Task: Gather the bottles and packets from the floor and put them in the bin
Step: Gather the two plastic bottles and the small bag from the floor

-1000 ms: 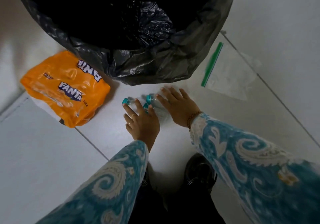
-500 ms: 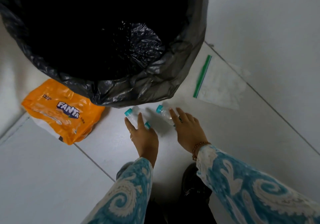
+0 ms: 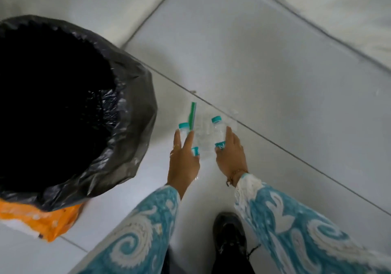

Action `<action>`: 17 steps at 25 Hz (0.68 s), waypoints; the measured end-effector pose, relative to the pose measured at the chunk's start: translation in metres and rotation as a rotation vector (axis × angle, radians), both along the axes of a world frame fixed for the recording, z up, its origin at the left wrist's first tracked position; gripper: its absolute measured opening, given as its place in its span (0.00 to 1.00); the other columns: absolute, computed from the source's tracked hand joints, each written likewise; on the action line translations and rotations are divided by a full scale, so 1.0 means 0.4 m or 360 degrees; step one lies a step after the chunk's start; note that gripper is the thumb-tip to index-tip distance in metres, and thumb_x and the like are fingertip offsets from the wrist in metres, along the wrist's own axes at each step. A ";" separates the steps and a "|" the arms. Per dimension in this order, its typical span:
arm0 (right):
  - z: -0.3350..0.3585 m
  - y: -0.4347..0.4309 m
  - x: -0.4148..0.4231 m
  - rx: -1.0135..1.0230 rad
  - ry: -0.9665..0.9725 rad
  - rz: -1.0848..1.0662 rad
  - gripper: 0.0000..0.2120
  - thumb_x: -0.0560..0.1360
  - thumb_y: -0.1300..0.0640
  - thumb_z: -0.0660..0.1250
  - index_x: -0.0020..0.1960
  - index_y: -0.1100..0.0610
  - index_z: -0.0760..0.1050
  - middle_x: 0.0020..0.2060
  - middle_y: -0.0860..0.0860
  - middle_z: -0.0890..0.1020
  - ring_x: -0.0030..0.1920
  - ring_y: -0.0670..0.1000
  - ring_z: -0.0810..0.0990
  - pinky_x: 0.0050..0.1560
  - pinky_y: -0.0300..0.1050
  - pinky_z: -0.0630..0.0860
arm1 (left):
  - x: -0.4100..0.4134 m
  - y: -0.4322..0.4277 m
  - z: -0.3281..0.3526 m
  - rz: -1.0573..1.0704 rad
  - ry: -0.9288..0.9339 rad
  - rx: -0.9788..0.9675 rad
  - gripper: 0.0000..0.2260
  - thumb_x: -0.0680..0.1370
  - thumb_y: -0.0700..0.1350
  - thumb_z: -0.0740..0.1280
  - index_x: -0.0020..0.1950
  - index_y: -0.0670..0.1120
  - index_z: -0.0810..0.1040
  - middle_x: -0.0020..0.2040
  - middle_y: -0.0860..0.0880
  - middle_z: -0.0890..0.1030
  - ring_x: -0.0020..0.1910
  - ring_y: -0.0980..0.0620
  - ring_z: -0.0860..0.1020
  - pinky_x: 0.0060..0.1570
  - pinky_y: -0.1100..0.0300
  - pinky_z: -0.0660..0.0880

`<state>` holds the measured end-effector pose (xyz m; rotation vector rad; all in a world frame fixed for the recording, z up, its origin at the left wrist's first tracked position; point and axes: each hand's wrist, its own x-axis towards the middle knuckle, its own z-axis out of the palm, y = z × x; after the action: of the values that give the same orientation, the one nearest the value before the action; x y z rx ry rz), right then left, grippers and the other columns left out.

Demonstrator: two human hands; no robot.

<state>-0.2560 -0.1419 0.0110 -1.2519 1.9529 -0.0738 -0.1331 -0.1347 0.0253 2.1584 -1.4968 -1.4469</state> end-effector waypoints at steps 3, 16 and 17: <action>-0.072 -0.066 -0.004 -0.0025 -0.0086 -0.0141 0.32 0.76 0.61 0.62 0.75 0.56 0.52 0.71 0.59 0.66 0.66 0.60 0.70 0.66 0.58 0.70 | -0.040 -0.077 -0.066 -0.0176 0.0027 0.0001 0.34 0.77 0.36 0.65 0.76 0.53 0.51 0.78 0.47 0.45 0.71 0.45 0.64 0.62 0.55 0.72; -0.211 -0.056 -0.063 0.0022 0.0216 -0.0153 0.33 0.77 0.42 0.56 0.76 0.54 0.49 0.77 0.56 0.47 0.76 0.59 0.43 0.74 0.61 0.46 | -0.074 -0.127 -0.244 -0.0218 -0.0320 0.0056 0.30 0.80 0.56 0.53 0.76 0.49 0.43 0.78 0.44 0.44 0.76 0.40 0.43 0.74 0.39 0.48; -0.210 -0.060 -0.065 0.0064 0.0237 -0.0151 0.33 0.77 0.40 0.55 0.76 0.51 0.48 0.77 0.55 0.44 0.76 0.59 0.39 0.73 0.63 0.43 | -0.082 -0.127 -0.246 -0.0184 -0.0364 0.0120 0.30 0.79 0.58 0.52 0.76 0.49 0.43 0.78 0.44 0.43 0.76 0.39 0.42 0.74 0.39 0.47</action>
<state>-0.2818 -0.1660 -0.0730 -1.1672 2.1310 0.0113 -0.1660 -0.1854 -0.0732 2.3882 -1.6932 -1.3486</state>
